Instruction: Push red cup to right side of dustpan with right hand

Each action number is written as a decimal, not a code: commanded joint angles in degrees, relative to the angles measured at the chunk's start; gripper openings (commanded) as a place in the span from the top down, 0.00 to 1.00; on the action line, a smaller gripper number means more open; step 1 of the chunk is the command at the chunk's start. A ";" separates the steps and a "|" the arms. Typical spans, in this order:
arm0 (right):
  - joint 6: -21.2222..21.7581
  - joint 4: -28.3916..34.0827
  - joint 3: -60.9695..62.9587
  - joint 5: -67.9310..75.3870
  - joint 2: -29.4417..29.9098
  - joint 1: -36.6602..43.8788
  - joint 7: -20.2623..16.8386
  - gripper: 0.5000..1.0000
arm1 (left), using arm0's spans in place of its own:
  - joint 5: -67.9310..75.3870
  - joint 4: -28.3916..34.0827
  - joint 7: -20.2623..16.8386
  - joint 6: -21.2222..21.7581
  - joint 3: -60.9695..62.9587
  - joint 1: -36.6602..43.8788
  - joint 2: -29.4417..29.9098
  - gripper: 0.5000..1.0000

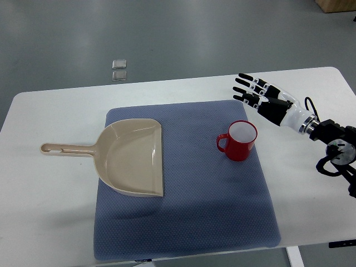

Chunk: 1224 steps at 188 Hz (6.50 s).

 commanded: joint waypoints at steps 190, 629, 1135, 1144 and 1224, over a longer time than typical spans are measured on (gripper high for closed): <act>-1.02 2.24 0.34 -28.67 -4.70 -10.00 21.08 0.13 | 0.17 -0.17 0.00 -0.08 0.00 0.00 0.00 0.00; -11.04 -1.01 -2.03 -28.94 8.67 -10.97 21.08 0.13 | 0.08 -0.17 0.00 0.01 0.27 0.09 0.00 0.00; -22.29 0.04 -10.65 -28.32 22.11 -6.14 21.08 0.13 | 0.08 -0.61 0.00 -0.08 0.27 0.09 0.00 0.00; -22.29 0.04 -10.47 -28.14 22.11 -6.05 21.08 0.13 | 0.08 -0.61 0.00 0.01 0.26 0.18 0.00 0.00; -21.50 1.18 -10.03 -26.56 21.76 -4.47 21.08 0.13 | 0.08 -0.52 0.00 -0.08 0.18 0.09 0.00 0.00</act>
